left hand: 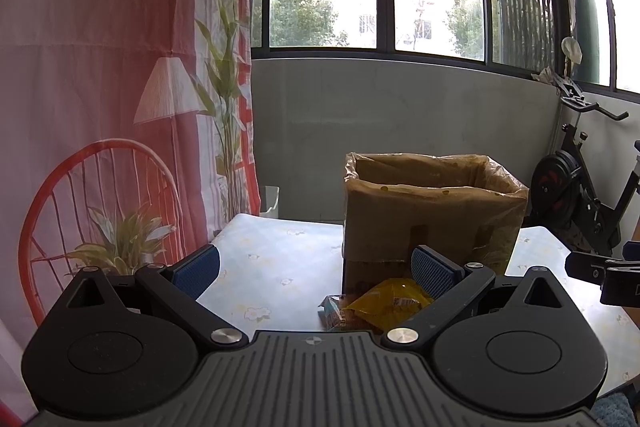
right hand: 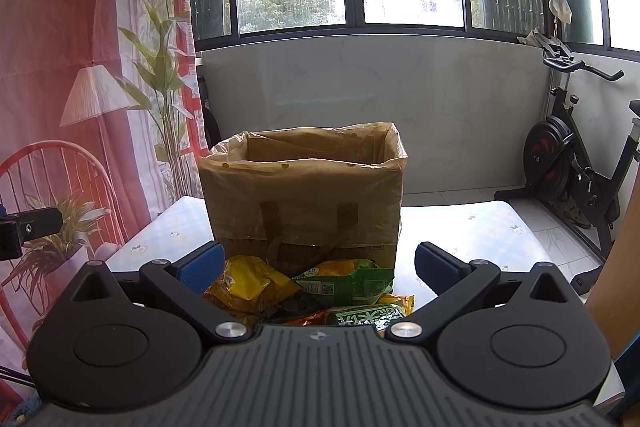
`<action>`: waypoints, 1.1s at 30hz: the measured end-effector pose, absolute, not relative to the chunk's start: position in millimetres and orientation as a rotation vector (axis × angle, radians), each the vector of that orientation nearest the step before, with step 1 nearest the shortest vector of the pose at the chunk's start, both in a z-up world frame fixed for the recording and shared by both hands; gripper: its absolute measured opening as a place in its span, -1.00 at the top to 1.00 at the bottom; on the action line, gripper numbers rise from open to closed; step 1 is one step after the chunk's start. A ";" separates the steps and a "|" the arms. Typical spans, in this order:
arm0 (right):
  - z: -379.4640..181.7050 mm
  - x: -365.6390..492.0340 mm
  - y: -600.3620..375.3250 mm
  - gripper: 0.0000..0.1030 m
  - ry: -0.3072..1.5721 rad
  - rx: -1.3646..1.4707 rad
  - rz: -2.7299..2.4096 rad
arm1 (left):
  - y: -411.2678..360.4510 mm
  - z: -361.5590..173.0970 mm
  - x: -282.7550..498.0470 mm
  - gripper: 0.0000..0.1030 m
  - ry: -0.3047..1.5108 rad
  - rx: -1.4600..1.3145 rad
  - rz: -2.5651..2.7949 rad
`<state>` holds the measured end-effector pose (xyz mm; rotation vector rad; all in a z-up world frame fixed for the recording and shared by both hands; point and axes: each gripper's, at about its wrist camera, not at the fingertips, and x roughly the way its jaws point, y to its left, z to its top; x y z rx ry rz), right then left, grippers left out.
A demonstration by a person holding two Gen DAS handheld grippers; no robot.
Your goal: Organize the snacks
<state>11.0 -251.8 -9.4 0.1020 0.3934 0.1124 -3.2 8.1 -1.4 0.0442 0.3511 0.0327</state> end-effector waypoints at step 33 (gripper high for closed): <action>-41.4 31.0 -277.5 -1.00 0.288 0.201 0.056 | 38.5 -25.6 40.3 -1.00 0.377 -0.067 0.131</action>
